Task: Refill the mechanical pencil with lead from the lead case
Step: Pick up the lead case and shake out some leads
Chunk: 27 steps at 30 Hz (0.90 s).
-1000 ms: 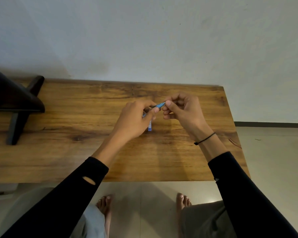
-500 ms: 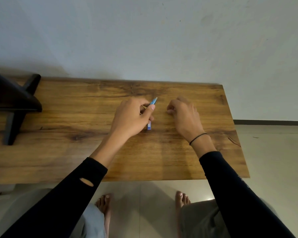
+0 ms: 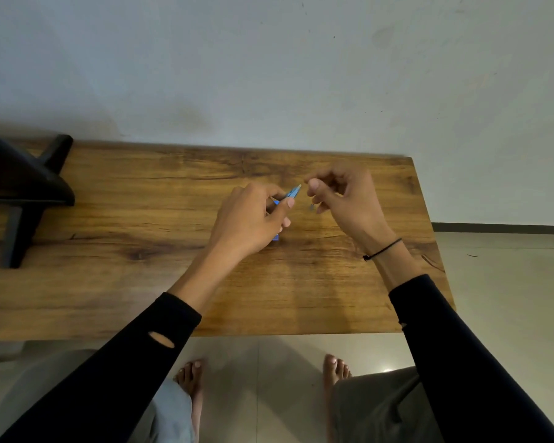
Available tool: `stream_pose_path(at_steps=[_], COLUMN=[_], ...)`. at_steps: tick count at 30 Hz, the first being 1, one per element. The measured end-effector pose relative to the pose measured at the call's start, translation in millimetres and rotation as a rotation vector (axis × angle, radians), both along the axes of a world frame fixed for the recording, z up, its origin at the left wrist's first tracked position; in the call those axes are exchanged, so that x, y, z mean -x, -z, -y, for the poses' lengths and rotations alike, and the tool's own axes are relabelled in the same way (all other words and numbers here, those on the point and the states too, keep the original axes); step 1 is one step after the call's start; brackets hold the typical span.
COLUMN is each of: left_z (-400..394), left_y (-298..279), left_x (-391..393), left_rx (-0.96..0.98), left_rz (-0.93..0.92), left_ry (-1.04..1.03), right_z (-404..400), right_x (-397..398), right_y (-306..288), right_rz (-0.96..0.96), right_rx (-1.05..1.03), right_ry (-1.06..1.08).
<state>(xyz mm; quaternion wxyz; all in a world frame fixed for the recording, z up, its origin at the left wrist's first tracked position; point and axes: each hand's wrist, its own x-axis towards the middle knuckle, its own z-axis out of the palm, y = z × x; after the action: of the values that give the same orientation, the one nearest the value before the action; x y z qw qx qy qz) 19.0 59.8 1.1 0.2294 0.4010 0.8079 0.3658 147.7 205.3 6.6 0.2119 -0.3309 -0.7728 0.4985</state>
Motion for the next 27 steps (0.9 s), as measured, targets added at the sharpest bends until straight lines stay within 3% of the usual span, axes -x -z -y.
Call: stream_pose_path(at_steps=[4,10,17,19,24,27], left_z=[0,1,1,2,1,-1], left_y=[-1,-3,-3,-3,-3,-3], left_x=[-2,-4,-6,-4,0,-1], left_rx=[-0.001,0.007,0.03,0.039,0.009,-0.011], left_rz=[-0.039,-0.074,-0.058,-0.039,-0.022,-0.007], left_ry=[0.024,0.051,0.049,0.041,-0.023,-0.037], right_z=[1,0,3,-6,-13,-6], right_x=[0,2,3,-1,-15,-14], right_y=[4,6,3,1,13,23], right_rz=[-0.073,-0.039,0.052,0.11,0.591,0.667], right_rx=[0.176,0.219,0.005,-0.143,-0.477,-0.521], right_ry=[-0.058,-0.064,0.044,0.085,-0.071,-0.074])
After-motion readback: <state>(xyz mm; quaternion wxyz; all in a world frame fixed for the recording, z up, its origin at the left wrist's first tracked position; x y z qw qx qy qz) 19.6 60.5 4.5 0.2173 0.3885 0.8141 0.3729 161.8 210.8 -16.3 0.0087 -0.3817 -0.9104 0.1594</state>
